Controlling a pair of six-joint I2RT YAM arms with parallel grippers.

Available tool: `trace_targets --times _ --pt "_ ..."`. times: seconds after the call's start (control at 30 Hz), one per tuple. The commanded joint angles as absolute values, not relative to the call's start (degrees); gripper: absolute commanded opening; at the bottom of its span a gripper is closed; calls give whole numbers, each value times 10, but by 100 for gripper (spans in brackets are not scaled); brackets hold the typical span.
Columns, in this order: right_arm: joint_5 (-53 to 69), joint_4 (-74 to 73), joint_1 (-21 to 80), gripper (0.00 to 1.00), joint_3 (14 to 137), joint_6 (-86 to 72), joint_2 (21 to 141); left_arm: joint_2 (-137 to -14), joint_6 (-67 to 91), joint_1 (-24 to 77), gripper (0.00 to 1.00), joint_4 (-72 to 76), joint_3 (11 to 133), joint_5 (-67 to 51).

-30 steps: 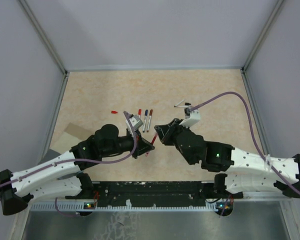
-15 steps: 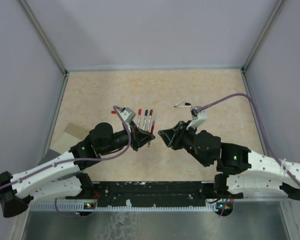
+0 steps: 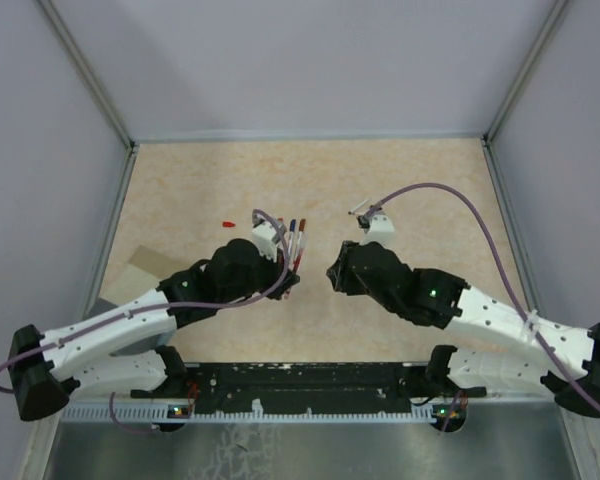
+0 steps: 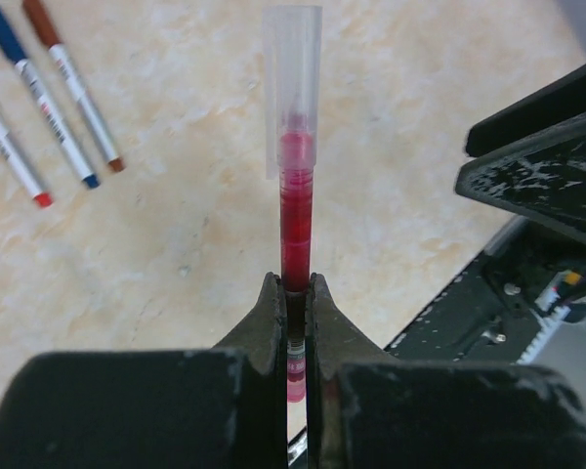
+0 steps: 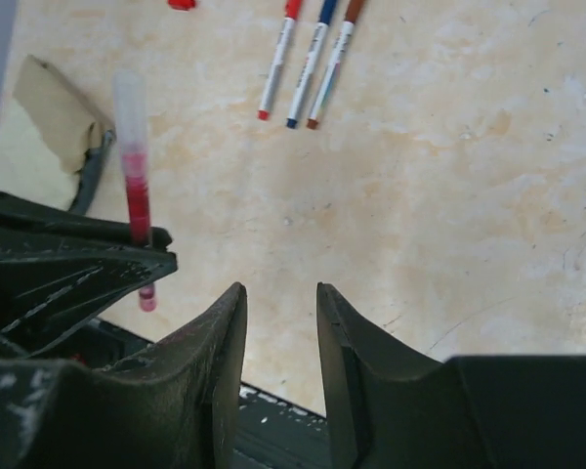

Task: Insert the pens into the pen caps
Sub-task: Place the pen at the center of the board.

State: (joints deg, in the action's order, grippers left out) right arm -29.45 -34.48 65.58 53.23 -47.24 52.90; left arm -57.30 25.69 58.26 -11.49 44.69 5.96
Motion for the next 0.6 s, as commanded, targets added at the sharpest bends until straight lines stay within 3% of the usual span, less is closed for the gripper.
trace_targets --times 0.0,0.2,0.33,0.57 --pt "-161 -329 559 35 515 -435 544 -632 262 562 0 -223 502 120" --pt "-61 -281 455 37 445 -403 535 -722 219 472 0 -278 577 125" --pt "-61 -292 452 43 419 -396 514 -782 189 394 0 -290 614 116" --pt "-87 -336 451 45 377 -401 435 -895 147 346 0 -290 671 109"
